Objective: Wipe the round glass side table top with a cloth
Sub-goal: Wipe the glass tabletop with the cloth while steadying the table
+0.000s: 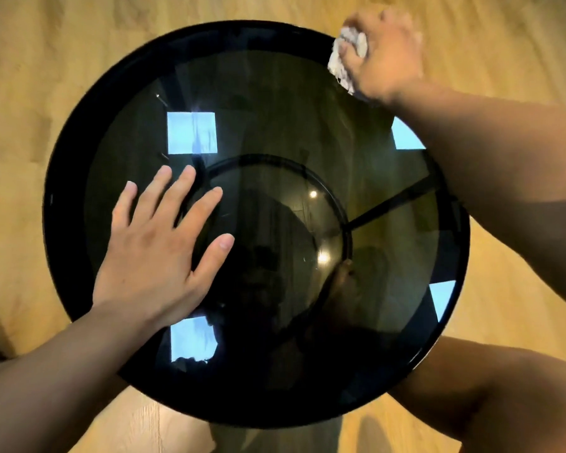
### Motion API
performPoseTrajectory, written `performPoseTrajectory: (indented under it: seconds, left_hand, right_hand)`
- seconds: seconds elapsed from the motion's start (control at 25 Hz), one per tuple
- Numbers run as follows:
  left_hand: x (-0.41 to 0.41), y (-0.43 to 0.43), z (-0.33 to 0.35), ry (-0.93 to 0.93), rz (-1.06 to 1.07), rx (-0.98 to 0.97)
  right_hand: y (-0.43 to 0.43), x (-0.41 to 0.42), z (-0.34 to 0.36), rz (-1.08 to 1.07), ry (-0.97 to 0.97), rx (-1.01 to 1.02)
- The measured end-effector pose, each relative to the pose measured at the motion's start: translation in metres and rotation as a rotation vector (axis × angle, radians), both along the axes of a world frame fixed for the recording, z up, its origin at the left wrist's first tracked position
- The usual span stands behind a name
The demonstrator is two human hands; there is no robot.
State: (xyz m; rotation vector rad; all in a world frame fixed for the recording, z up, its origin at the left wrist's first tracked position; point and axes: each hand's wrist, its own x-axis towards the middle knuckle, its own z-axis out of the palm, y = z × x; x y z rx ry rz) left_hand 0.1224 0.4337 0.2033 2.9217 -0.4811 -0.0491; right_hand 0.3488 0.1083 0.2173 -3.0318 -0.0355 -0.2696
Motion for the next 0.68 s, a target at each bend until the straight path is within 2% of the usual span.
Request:
performPoseTrajectory:
  seconds: [0.12, 0.28, 0.44, 0.56, 0.64, 0.68]
  left_hand:
    - [0.0, -0.002, 0.001, -0.009, 0.007, -0.014]
    - [0.001, 0.0, -0.002, -0.011, 0.007, 0.005]
    - [0.001, -0.001, 0.001, 0.011, 0.016, -0.038]
    - [-0.013, -0.003, 0.02, -0.012, -0.024, -0.261]
    - [-0.034, -0.014, 0.041, 0.118, -0.126, -0.488]
    - [-0.051, -0.018, 0.05, 0.199, -0.208, -0.553]
  right_hand:
    - [-0.029, -0.047, 0.005, -0.035, 0.076, 0.08]
    - [-0.054, -0.172, 0.002, -0.177, 0.135, 0.105]
    - [0.006, -0.304, 0.012, -0.261, 0.145, 0.127]
    - [0.078, -0.359, 0.029, -0.188, 0.248, 0.172]
    - [0.107, -0.365, 0.033, -0.077, 0.329, 0.239]
    - [0.118, -0.362, 0.036, -0.045, 0.341, 0.371]
